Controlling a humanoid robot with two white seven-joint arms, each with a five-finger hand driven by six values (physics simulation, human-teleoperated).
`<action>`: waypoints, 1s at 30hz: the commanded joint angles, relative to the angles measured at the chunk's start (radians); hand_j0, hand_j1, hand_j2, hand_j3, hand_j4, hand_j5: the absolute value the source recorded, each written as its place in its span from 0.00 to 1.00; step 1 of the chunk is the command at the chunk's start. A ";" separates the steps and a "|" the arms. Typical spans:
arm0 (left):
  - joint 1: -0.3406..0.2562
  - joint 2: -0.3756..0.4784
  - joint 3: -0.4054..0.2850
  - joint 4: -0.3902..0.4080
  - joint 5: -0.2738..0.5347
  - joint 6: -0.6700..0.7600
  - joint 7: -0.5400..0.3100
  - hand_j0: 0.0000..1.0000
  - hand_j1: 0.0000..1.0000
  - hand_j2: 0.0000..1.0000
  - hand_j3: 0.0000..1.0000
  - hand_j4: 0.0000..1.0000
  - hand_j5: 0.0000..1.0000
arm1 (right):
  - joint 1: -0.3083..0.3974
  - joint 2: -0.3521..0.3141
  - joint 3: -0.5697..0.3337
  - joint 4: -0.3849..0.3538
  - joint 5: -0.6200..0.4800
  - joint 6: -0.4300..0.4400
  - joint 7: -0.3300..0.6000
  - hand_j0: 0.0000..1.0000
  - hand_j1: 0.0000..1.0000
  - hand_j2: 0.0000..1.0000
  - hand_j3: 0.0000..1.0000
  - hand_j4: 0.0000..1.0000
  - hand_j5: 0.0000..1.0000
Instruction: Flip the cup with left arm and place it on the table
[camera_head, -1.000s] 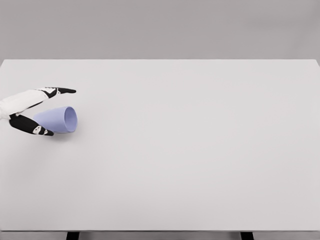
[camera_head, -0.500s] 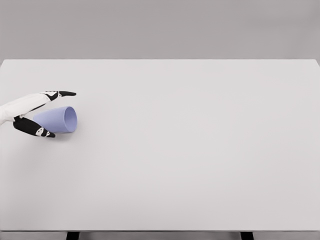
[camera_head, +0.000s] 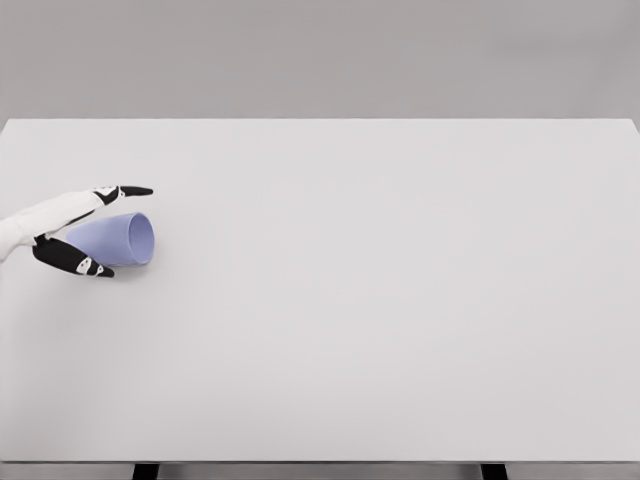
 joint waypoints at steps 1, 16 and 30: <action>0.000 0.001 -0.005 0.007 0.004 0.001 -0.009 1.00 1.00 1.00 1.00 1.00 1.00 | 0.000 0.000 0.000 0.000 0.000 0.000 0.000 1.00 1.00 1.00 1.00 1.00 1.00; -0.017 -0.019 -0.017 0.055 -0.017 0.001 -0.015 1.00 1.00 1.00 1.00 1.00 1.00 | 0.000 0.000 0.000 0.000 0.000 0.000 0.000 1.00 1.00 1.00 1.00 1.00 1.00; -0.035 -0.036 -0.028 0.101 -0.025 0.000 -0.017 1.00 1.00 1.00 1.00 1.00 1.00 | 0.000 0.000 0.000 0.000 0.000 0.000 -0.001 1.00 1.00 1.00 1.00 1.00 1.00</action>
